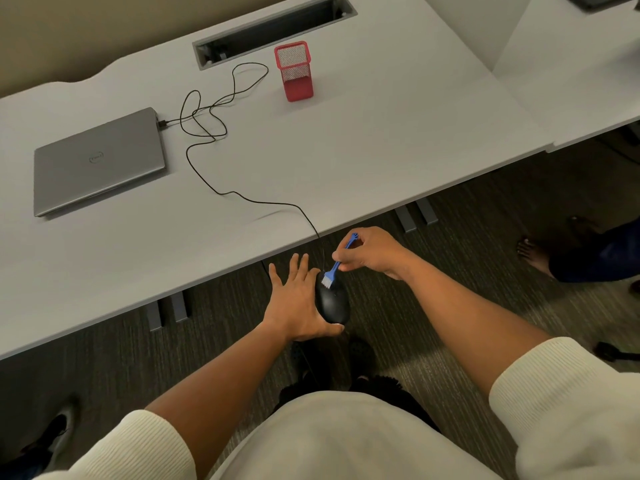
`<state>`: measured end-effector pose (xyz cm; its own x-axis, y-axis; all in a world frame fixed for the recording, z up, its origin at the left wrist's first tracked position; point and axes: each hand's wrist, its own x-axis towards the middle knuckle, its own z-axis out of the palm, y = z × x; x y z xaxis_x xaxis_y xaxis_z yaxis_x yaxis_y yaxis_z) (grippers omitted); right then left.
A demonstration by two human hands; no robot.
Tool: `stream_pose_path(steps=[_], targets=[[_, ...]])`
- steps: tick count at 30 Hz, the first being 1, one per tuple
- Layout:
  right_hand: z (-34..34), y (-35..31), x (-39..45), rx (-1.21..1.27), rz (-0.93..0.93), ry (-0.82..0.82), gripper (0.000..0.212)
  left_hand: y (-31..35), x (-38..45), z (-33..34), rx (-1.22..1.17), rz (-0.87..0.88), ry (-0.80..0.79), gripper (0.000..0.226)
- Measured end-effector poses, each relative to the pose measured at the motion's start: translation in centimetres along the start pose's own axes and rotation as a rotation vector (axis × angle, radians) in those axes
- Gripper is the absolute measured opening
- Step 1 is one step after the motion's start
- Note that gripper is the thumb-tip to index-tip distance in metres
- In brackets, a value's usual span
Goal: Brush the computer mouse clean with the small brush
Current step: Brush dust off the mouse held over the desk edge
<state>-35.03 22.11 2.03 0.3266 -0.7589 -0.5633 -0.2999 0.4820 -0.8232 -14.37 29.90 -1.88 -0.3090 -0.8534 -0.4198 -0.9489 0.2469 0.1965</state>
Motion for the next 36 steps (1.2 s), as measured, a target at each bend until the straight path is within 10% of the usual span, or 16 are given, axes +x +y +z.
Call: stream_pose_path(steps=[3,9,16,21,36], targets=[[-0.3,0.1,-0.5,-0.032,0.048,-0.145,0.013,-0.1,0.0,0.1,-0.001,0.000,0.007,0.133],[-0.6,0.7,0.0,-0.270,-0.049,0.219,0.009,-0.5,-0.3,0.1,-0.002,-0.009,0.016,0.134],[-0.6,0.2,-0.4,-0.203,-0.004,-0.104,0.012,-0.5,-0.2,0.0,0.006,-0.003,0.008,0.133],[-0.3,0.4,0.3,-0.351,-0.053,0.158,0.008,-0.8,-0.2,0.0,0.011,-0.006,0.015,0.133],[0.2,0.3,1.8,-0.167,-0.042,0.266,0.013,0.0,0.1,-0.9,0.044,0.015,0.008,0.131]])
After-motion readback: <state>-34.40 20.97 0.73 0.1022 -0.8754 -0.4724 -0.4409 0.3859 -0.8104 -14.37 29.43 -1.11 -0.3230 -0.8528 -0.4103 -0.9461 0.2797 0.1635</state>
